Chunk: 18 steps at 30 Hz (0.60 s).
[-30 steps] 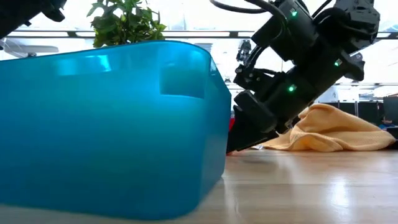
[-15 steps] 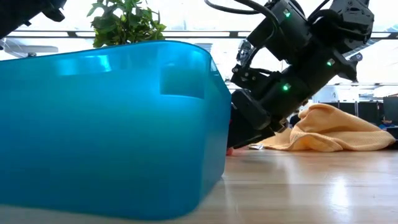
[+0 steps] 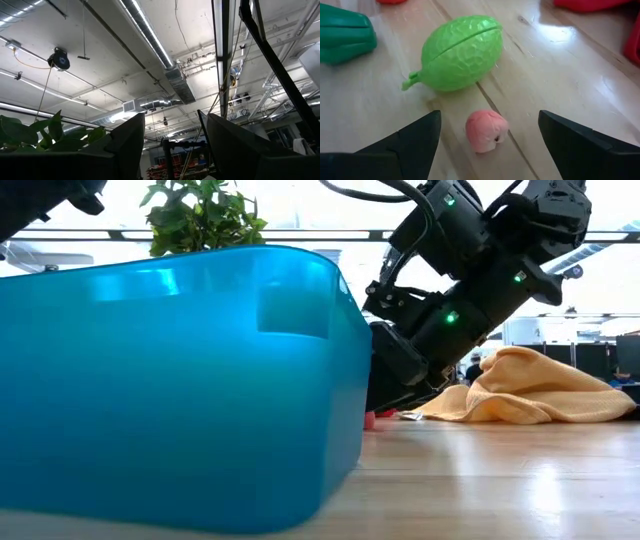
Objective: Pick and placing Produce into tupperware
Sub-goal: Put the peach into the blue basket
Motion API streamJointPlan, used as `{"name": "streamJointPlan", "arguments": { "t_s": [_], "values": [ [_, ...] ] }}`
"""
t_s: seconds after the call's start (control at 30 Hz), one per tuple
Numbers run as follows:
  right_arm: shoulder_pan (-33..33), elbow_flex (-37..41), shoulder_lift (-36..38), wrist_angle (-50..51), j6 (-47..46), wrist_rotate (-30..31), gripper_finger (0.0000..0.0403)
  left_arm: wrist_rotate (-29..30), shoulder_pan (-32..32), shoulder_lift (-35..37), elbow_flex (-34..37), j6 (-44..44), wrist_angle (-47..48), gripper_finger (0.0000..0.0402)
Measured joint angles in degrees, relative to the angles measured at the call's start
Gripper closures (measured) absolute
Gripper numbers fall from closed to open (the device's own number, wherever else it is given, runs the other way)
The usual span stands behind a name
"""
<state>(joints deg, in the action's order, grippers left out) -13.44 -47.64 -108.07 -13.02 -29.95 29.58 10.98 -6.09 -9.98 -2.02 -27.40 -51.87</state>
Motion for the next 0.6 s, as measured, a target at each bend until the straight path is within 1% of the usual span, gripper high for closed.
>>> {"name": "streamJointPlan", "arguments": {
  "t_s": [0.2,0.43,0.5,0.6],
  "values": [
    [0.16,0.04,-0.02,2.04,-2.18,-0.19,0.0078,0.0,0.02,0.0,0.0,0.0,-0.01,0.0202],
    [0.19,0.04,-0.02,2.12,-2.58,-0.17,0.008,0.0,0.02,0.0,0.0,-0.02,-0.01,0.0202],
    [0.27,0.04,-0.02,2.14,-2.66,-0.13,0.009,0.0,0.02,0.0,0.0,0.0,-0.01,0.0202],
    [0.36,0.04,-0.02,2.19,-3.04,-0.11,0.0118,0.0,0.02,0.0,0.0,0.0,-0.01,0.0202]
  ]
}}
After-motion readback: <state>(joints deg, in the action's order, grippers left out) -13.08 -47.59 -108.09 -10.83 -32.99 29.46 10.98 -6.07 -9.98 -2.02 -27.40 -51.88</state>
